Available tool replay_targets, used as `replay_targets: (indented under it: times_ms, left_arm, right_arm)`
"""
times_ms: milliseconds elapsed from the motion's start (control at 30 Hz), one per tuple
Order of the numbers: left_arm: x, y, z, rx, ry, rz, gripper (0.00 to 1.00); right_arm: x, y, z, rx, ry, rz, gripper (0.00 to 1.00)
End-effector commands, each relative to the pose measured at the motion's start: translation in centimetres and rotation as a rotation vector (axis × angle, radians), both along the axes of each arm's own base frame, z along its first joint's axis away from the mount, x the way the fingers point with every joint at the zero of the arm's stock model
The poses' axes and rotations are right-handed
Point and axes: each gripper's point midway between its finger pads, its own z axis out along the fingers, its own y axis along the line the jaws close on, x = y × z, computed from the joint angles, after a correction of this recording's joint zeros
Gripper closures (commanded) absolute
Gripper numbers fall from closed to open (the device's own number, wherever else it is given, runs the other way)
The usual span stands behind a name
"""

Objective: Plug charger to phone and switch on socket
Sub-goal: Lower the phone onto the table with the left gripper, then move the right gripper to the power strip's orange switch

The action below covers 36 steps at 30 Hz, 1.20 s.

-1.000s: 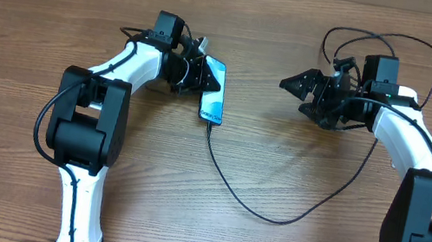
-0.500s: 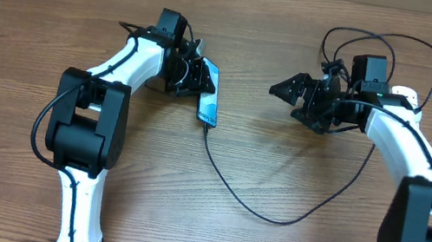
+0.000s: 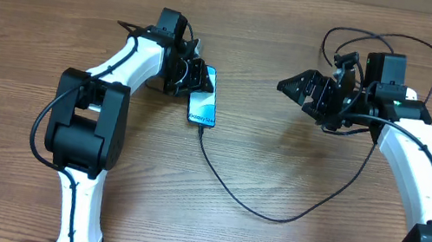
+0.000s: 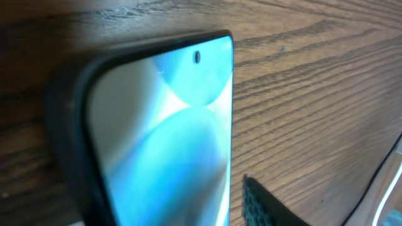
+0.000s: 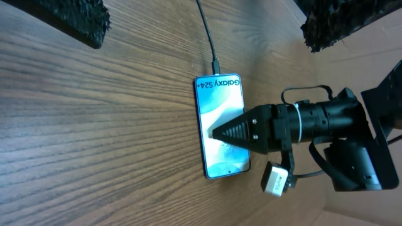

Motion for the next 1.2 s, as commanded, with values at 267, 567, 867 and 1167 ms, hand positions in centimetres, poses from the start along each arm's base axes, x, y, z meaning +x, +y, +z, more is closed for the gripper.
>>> replay_targets:
  times_ms: [267, 567, 867, 1167]
  left_arm:
    - [-2.5, 5.1, -3.6, 0.265, 0.135, 0.083, 0.25]
    - [-2.9, 8.4, -3.2, 0.279, 0.219, 0.193, 0.00]
    - [-0.3, 10.1, 5.3, 0.278, 0.180, 0.173, 0.00]
    - [1.2, 4.2, 17.4, 0.240, -0.159, 0.019, 0.00]
  right_arm:
    - [-1.7, -1.4, 2.8, -0.108, -0.073, -0.012, 0.00]
    - [-4.3, -4.4, 5.6, -0.264, -0.125, -0.110, 0.01]
    - [-7.1, -13.3, 8.6, -0.550, -0.180, -0.409, 0.00]
    - [-7.2, -22.4, 6.8, -0.593, -0.056, -0.653, 0.00]
